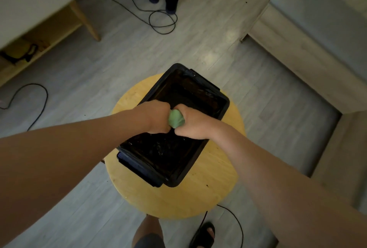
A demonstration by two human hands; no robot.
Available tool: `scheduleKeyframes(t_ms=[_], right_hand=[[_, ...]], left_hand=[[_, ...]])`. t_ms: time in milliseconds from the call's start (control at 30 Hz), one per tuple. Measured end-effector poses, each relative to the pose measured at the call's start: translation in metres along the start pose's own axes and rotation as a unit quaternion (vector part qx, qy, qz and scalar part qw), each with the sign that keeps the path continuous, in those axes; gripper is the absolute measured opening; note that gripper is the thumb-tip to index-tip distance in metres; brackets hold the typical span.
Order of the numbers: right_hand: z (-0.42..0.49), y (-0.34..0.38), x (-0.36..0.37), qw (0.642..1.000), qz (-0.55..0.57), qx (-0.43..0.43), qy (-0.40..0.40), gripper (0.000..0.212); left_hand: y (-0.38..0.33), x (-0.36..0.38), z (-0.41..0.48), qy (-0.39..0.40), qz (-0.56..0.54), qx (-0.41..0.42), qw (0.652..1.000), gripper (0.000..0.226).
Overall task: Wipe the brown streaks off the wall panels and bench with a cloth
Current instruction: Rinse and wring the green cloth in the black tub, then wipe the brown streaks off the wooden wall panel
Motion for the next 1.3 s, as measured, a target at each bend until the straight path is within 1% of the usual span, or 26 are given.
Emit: scheduleKeyframes(t_ms=[67, 167, 267, 333, 367, 433, 467, 500, 533, 567, 633, 700, 733, 767, 833, 933, 967, 1000, 1067, 1100, 1167, 1233, 1300], right_hand=[[-0.031, -0.009, -0.018, 0.993, 0.108, 0.007, -0.05, 0.044], [-0.088, -0.039, -0.059, 0.964, 0.211, 0.02, -0.159, 0.034], [-0.166, -0.087, -0.097, 0.913, 0.293, 0.067, -0.275, 0.018], [-0.239, -0.117, -0.124, 0.881, 0.304, 0.073, -0.356, 0.017], [-0.274, -0.128, -0.136, 0.864, 0.305, 0.069, -0.394, 0.017], [-0.366, -0.154, -0.158, 0.819, 0.319, 0.059, -0.474, 0.014], [-0.406, -0.166, -0.166, 0.793, 0.334, 0.053, -0.507, 0.012], [-0.471, -0.183, -0.178, 0.763, 0.342, 0.049, -0.546, 0.01], [-0.501, -0.194, -0.183, 0.745, 0.35, 0.047, -0.565, 0.01], [-0.54, -0.203, -0.191, 0.728, 0.351, 0.049, -0.586, 0.009], [-0.623, -0.221, -0.202, 0.689, 0.35, 0.054, -0.633, 0.008], [-0.694, -0.229, -0.212, 0.665, 0.34, 0.037, -0.664, 0.012], [-0.733, -0.231, -0.22, 0.654, 0.328, 0.031, -0.681, 0.013], [-0.751, -0.231, -0.224, 0.647, 0.325, 0.023, -0.69, 0.012], [-0.812, -0.237, -0.233, 0.621, 0.314, 0.011, -0.718, 0.007], [-0.878, -0.249, -0.248, 0.581, 0.31, 0.006, -0.752, 0.004], [-0.887, -0.254, -0.25, 0.576, 0.308, 0.004, -0.757, 0.005], [-0.906, -0.257, -0.256, 0.568, 0.299, 0.0, -0.767, 0.013], [-0.922, -0.264, -0.266, 0.57, 0.282, 0.0, -0.772, 0.03], [-0.929, -0.27, -0.272, 0.568, 0.277, 0.001, -0.775, 0.033], [-0.938, -0.284, -0.289, 0.564, 0.273, 0.007, -0.779, 0.029], [-0.943, -0.299, -0.31, 0.559, 0.273, 0.012, -0.782, 0.024], [-0.948, -0.317, -0.337, 0.562, 0.254, 0.033, -0.787, 0.021]], left_hand=[[-0.022, -0.006, -0.011, 0.032, -0.073, -0.005, 0.997, 0.025], [-0.08, -0.021, -0.03, 0.075, -0.131, 0.0, 0.989, 0.037], [-0.17, -0.028, -0.054, 0.122, -0.193, 0.025, 0.973, 0.046], [-0.247, -0.03, -0.077, 0.16, -0.225, 0.058, 0.96, 0.049], [-0.281, -0.032, -0.089, 0.17, -0.242, 0.075, 0.952, 0.046], [-0.365, -0.036, -0.121, 0.185, -0.271, 0.119, 0.937, 0.036], [-0.402, -0.037, -0.137, 0.19, -0.288, 0.134, 0.929, 0.029], [-0.462, -0.038, -0.164, 0.196, -0.294, 0.154, 0.923, 0.021], [-0.49, -0.039, -0.177, 0.199, -0.308, 0.157, 0.917, 0.014], [-0.526, -0.04, -0.195, 0.199, -0.317, 0.164, 0.912, 0.011], [-0.601, -0.04, -0.229, 0.182, -0.322, 0.184, 0.911, 0.014], [-0.665, -0.042, -0.264, 0.164, -0.34, 0.205, 0.903, 0.015], [-0.701, -0.043, -0.283, 0.159, -0.356, 0.219, 0.894, 0.015], [-0.717, -0.044, -0.291, 0.156, -0.375, 0.222, 0.886, 0.015], [-0.771, -0.044, -0.322, 0.16, -0.417, 0.245, 0.86, 0.016], [-0.836, -0.044, -0.357, 0.19, -0.455, 0.275, 0.825, 0.021], [-0.847, -0.041, -0.361, 0.207, -0.461, 0.275, 0.818, 0.023], [-0.868, -0.041, -0.369, 0.221, -0.46, 0.279, 0.814, 0.024], [-0.897, -0.041, -0.37, 0.245, -0.457, 0.288, 0.805, 0.025], [-0.912, -0.044, -0.37, 0.252, -0.451, 0.3, 0.801, 0.024], [-0.943, -0.052, -0.365, 0.267, -0.446, 0.328, 0.788, 0.021], [-0.968, -0.061, -0.349, 0.283, -0.457, 0.336, 0.773, 0.018], [-0.996, -0.073, -0.328, 0.28, -0.457, 0.341, 0.772, 0.021]])
Point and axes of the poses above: each hand's wrist, its own z-axis towards the middle knuckle, its own x-axis out of the palm, y = z × x, the point moved 10 cm from there along z, towards the middle knuckle, and after that the axes turned 15 degrees about -x, right-handed, at the moved point
